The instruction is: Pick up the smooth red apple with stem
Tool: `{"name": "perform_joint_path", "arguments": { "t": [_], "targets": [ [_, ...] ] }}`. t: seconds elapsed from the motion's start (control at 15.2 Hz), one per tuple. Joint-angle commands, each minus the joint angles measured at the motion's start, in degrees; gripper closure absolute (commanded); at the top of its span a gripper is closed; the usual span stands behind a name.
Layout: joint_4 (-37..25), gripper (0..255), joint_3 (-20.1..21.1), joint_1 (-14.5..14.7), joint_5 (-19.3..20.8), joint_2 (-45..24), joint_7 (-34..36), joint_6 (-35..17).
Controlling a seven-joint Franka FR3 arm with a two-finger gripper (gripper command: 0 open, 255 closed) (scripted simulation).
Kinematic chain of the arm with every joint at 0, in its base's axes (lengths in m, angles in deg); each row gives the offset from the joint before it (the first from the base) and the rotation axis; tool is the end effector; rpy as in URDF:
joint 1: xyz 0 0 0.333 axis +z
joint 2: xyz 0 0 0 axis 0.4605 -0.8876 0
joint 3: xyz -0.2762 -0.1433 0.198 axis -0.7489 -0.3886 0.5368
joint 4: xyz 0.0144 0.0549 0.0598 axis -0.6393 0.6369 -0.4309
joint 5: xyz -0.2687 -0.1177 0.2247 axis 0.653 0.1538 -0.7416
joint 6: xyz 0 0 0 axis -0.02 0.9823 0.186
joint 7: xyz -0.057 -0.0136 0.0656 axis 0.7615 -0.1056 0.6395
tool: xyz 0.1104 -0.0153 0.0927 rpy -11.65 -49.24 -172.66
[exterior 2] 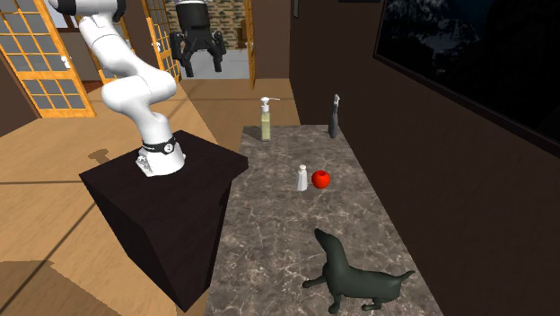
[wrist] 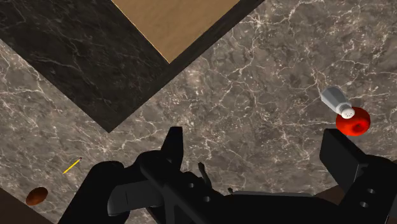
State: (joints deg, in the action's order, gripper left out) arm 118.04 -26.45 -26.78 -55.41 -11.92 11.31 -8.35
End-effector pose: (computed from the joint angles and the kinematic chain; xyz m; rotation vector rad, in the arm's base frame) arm 0.2595 0.0286 0.5907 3.0815 -0.0895 0.1888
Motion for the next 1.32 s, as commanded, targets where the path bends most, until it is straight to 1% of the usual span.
{"name": "perform_joint_path", "arguments": {
  "t": [0.0, 0.33, 0.66, 0.99, 1.25],
  "targets": [
    [0.00, 0, 0.00, 0.00, 0.00, 0.00, 0.00, 0.00],
    [-0.92, 0, 4.03, 0.76, -1.22, -9.20, 3.96, -5.31],
    [-3.49, 0, 7.90, 1.16, -1.45, -19.45, 8.05, -9.97],
    [-7.67, 0, 11.41, 1.46, -0.35, -30.52, 12.49, -13.67],
    [-12.15, 0, 13.69, 1.93, 1.57, -39.84, 16.31, -15.72]
  ]
}}
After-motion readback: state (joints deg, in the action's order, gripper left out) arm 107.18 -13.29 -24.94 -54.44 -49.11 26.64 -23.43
